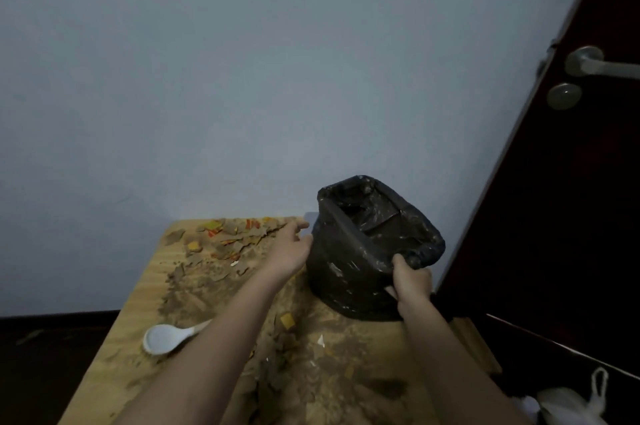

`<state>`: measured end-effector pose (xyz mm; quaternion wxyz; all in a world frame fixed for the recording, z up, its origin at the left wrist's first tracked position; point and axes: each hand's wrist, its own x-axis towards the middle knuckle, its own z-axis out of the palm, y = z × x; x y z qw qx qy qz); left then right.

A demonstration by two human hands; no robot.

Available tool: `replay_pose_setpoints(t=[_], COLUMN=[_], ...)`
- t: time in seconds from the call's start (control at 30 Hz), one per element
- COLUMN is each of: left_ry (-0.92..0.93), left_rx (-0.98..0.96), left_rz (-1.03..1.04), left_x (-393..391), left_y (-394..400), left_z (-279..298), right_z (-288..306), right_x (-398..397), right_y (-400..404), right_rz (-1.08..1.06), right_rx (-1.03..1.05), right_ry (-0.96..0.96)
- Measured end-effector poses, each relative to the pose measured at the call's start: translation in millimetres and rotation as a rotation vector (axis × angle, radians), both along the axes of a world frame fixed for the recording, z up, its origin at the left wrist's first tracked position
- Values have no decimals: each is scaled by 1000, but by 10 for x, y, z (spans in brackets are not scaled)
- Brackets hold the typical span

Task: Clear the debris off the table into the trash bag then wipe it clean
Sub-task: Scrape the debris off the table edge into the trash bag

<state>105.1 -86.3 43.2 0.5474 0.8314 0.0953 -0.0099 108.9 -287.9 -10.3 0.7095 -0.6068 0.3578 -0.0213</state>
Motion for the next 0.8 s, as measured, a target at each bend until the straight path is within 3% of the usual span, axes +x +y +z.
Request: replay_pose_setpoints(t=[0.1, 0.33, 0.47, 0.67, 0.8], left_ry=[30, 34, -52, -276, -403], left_rx=[3, 48, 139, 491, 663], left_rz=[15, -25, -32, 14, 24], left_x=[36, 17, -19, -335, -624], left_y=[-36, -97, -65, 154, 420], left_z=[-79, -158, -144, -166, -218], right_z=[-107, -63, -30, 122, 150], right_x=[-28, -75, -154, -423, -672], right_y=[88, 82, 56, 281, 613], right_rz=[8, 157, 221, 129, 266], right_rx=[121, 121, 129, -360, -721], right_ry=[7, 75, 64, 4, -110])
